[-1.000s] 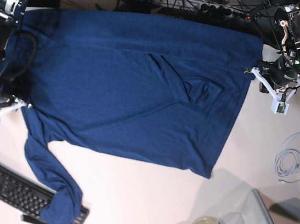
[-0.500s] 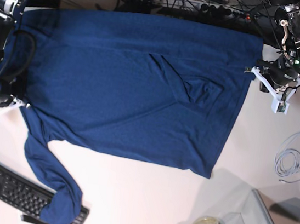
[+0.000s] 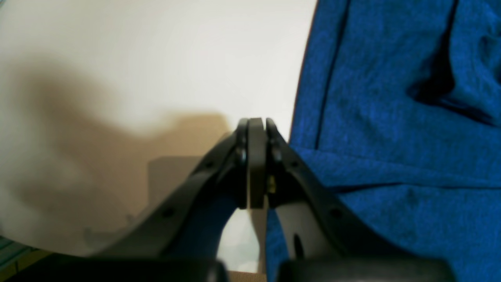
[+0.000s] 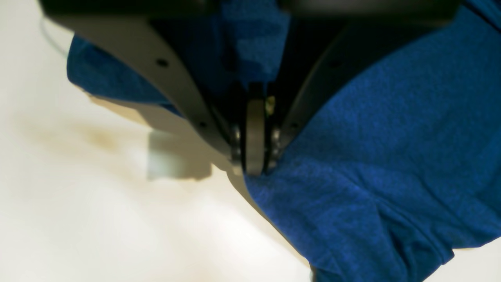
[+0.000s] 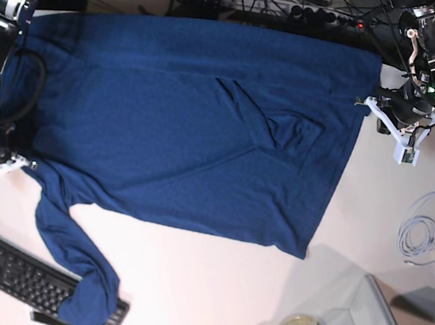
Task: Layout the t-shirt on the table in an organized manner, then fold the t-shirt properly
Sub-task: 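Hold the shirt edges with both grippers, adjusting the left gripper's grip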
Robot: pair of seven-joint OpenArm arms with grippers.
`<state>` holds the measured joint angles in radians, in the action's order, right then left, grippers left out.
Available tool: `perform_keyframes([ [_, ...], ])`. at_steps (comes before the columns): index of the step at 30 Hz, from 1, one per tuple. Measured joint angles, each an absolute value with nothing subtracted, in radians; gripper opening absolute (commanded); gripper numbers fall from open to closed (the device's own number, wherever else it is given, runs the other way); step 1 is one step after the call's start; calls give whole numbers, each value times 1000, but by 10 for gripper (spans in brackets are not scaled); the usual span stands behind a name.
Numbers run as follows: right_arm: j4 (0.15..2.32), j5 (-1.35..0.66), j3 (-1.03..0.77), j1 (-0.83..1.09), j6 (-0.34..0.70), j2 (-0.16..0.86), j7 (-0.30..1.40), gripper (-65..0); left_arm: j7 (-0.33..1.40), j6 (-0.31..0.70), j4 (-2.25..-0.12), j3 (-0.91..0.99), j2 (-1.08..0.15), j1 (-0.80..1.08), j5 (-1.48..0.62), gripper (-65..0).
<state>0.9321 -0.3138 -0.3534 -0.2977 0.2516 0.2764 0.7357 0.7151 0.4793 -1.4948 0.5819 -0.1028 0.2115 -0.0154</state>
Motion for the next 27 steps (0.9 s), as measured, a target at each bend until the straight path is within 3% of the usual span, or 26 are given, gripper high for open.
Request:
perform_keyframes([
  [6,963,-313,-353,-299,252,277,733,-644,715,479,-1495,582,-103,211,-15,-650],
  [10,963,-312,-353,-298,252,277,734,-536,715,479,-1495,582,-103,210,-15,-650],
  [12,963,-313,-353,-299,252,277,733,-512,715,479,-1495,582,-103,210,-15,-650],
  [14,963,-313,-353,-299,252,277,733,-530,715,479,-1495,582,-103,210,-15,-650],
  [17,963,-314,-353,-298,252,277,734,-648,715,479,-1495,582,-103,210,-15,-650],
  [19,963,-314,-353,-299,252,277,733,-648,715,479,-1495,582,-103,210,-15,-650],
  [23,962,-313,-353,-299,252,276,733,-579,715,479,-1495,582,-103,210,-15,-650],
  [27,962,-313,-354,-298,251,277,732,-411,715,479,-1495,582,-103,210,-15,-650],
])
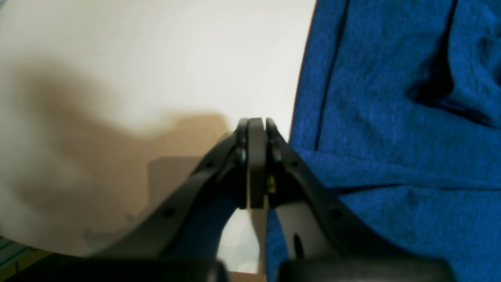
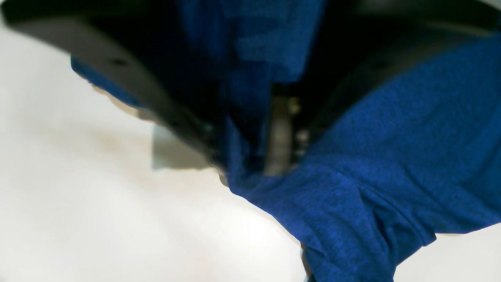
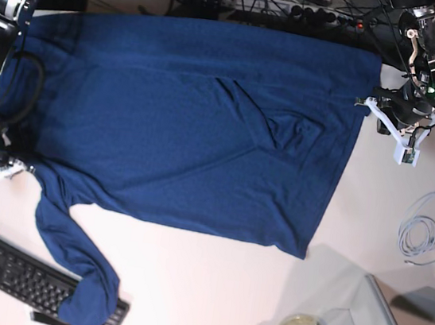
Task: Layout the t-shirt on the table in an organized manner, then fold the t-shirt properly
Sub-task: 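Hold the shirt edges with both grippers, adjusting the left gripper's grip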
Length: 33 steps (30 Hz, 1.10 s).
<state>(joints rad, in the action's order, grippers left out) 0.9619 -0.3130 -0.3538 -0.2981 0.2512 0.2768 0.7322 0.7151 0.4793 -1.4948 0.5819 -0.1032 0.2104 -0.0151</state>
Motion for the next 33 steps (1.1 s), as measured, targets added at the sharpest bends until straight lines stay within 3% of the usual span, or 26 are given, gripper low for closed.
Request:
perform_keyframes([
  [2,962,-313,-356,-299,251,277,733,-356,715,479,-1495,582,-103,211,-15,-650],
  [15,874,-313,-355,-298,251,276,676,-413,715,479,-1495,582,-103,217,-15,-650],
  [20,878,-314,-360,-304,251,277,672,-540,715,479,-1495,582,-103,216,-15,-650],
  [24,879,-313,-360,-303,251,276,672,-522,715,479,-1495,582,-103,217,-15,-650],
  [29,879,-314,-360,-304,251,276,672,-650,715,479,-1495,582,-103,217,-15,-650],
  [33,879,-313,-354,-304,251,281,673,-650,715,479,-1495,582,-103,217,-15,-650],
])
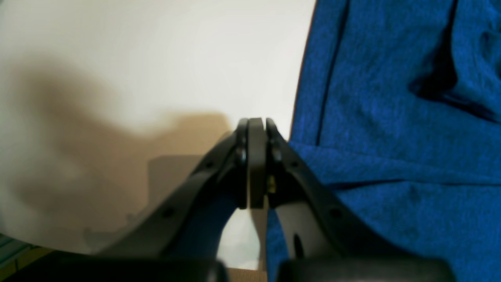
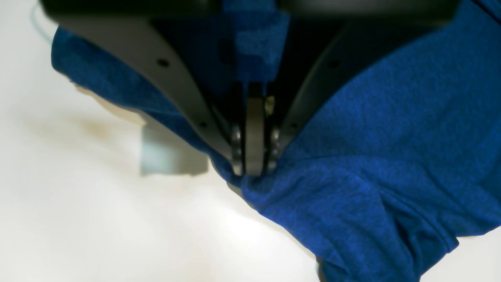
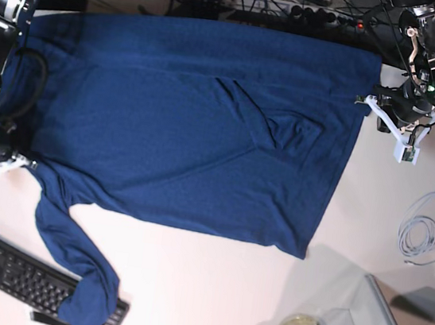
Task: Layout the t-shirt on the table in an organized manner, then fold the t-shirt properly
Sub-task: 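Hold the shirt edges with both grippers, adjusting the left gripper's grip, then slide the left gripper along the shirt edge toward the hem corner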
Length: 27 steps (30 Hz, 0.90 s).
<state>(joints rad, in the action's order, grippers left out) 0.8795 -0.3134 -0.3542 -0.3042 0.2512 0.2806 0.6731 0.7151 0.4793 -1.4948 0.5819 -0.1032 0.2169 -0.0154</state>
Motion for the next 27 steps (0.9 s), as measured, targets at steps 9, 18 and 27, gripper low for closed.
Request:
perform_keyframes([
  [9,920,-313,-353,-330,252,323,680,-650,715,479,-1495,583,-104,216,-15,-650],
  [18,930,-314,-353,-324,252,325,680,-650,719,479,-1494,578,-103,195,-8,-650],
  [27,945,-314,-353,-326,252,329,680,-650,722,479,-1399,580,-107,87,-1,-650],
])
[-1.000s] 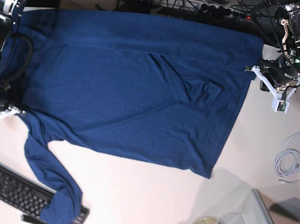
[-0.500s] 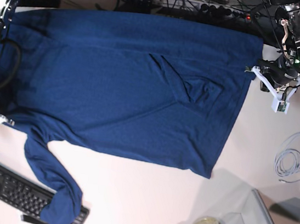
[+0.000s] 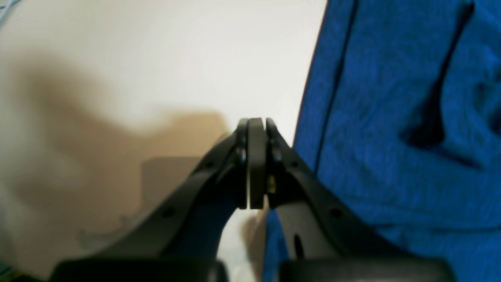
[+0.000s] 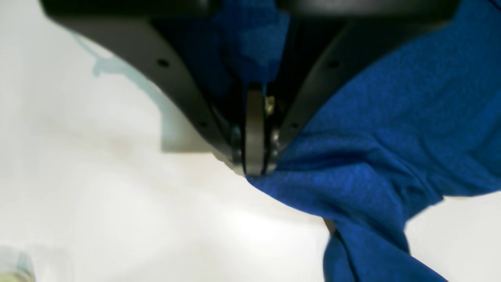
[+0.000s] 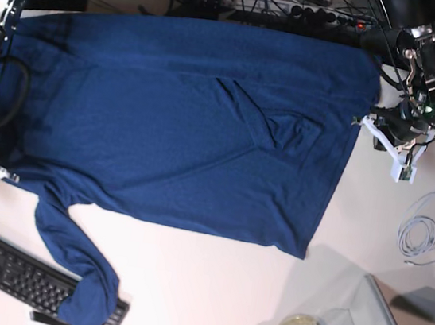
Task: Layout the t-shirt on the table in an organized manner, then fold the t-shirt properly
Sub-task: 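Slide the left gripper along the shirt edge toward the hem corner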
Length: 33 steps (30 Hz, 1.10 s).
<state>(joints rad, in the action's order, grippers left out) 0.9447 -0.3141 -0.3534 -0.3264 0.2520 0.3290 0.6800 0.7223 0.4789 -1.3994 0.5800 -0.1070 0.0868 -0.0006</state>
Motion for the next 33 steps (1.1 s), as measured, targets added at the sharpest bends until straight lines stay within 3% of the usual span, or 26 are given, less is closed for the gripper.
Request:
perform_keyframes([
  [1,947,-315,-353,-326,252,328,680,-650,722,479,-1375,580,-110,57,-1,-627],
  [6,949,-315,-353,-326,255,328,680,-650,713,473,-1186,580,-154,-106,1,-216],
  [8,949,-313,-353,-326,255,327,681,-650,713,474,-1069,582,-168,-176,3,-110],
  [9,949,-315,-353,-326,255,327,680,-650,718,472,-1015,581,-172,-205,4,-92],
  [15,949,-313,-353,-321,255,327,680,-650,698,472,-852,547,-183,-330,-4,-137],
  [20,949,-313,-353,-312,255,327,680,-650,691,471,-851,448,-180,-332,-10,-146],
  [30,949,-313,-353,-312,255,327,680,-650,670,471,-852,440,-144,-332,-8,-155],
  [33,949,-314,-353,-312,255,327,680,-650,665,471,-848,437,-138,-333,-9,-245],
])
